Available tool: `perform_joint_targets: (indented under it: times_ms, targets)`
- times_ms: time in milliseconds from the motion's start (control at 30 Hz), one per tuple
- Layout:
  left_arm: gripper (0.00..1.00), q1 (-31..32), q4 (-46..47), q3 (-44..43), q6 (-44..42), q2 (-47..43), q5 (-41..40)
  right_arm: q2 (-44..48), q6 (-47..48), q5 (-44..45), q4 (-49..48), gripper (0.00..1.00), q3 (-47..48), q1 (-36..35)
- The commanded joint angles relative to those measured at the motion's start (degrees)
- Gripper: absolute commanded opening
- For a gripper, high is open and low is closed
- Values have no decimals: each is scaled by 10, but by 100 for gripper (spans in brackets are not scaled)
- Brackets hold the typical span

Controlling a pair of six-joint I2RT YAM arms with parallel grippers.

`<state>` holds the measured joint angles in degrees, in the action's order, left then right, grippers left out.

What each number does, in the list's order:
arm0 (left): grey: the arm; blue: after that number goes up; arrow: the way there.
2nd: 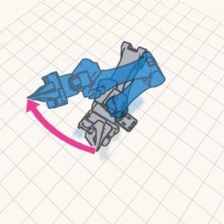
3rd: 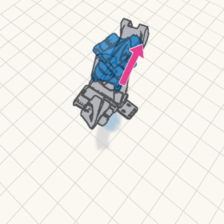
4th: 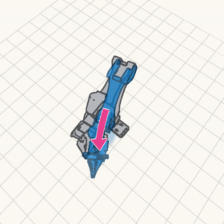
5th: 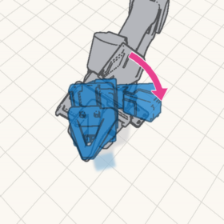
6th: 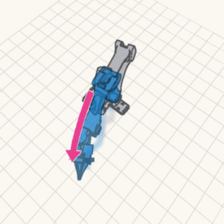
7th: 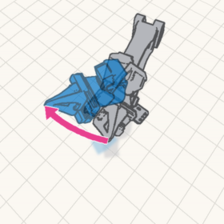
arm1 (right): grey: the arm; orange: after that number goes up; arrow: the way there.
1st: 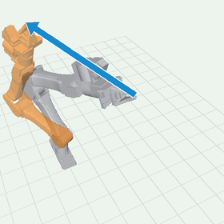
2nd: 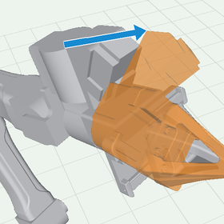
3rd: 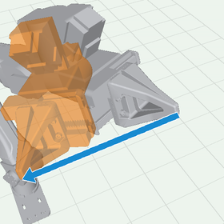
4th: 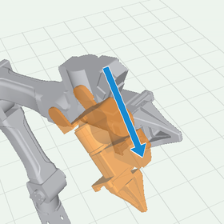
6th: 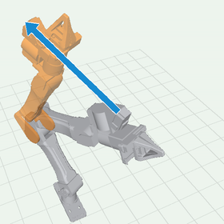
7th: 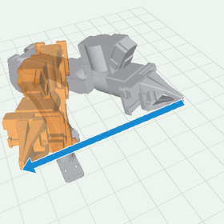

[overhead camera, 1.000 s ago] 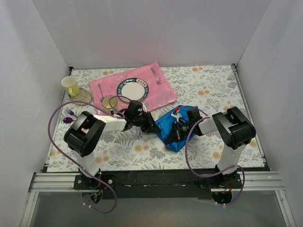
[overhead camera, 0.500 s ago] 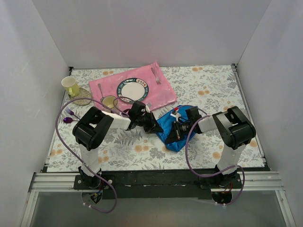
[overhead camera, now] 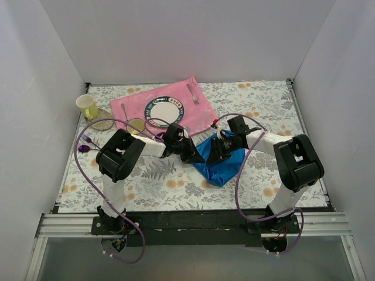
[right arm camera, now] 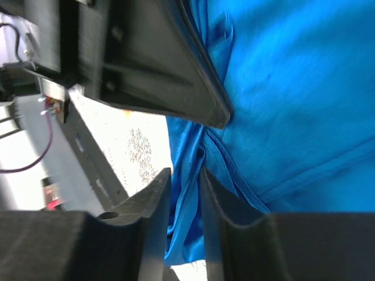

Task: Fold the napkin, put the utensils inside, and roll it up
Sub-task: Roll the napkin with the utensil

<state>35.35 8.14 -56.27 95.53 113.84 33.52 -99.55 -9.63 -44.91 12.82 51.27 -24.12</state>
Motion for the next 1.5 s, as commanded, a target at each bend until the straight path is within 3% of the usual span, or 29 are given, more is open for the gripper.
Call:
perform_joint_targets:
  times_ms: [0, 167, 300, 400, 600, 1467]
  targets:
    - [0, 2, -113, 32, -58, 55, -79, 41, 57, 68, 115, 36, 63, 1]
    - [0, 1, -117, 27, -63, 60, -79, 81, 59, 170, 179, 40, 110, -49]
    - [0, 1, -120, 24, -64, 62, -79, 99, 21, 152, 164, 40, 104, -102]
    - [0, 1, -124, 21, -66, 65, -79, 99, -2, 161, 137, 34, 74, -155]
    - [0, 1, -124, 24, -66, 63, -76, 88, 0, 215, 155, 21, 58, -194]
    - [0, 1, -131, 17, -70, 67, -77, 84, -2, 430, 244, 18, 38, -174]
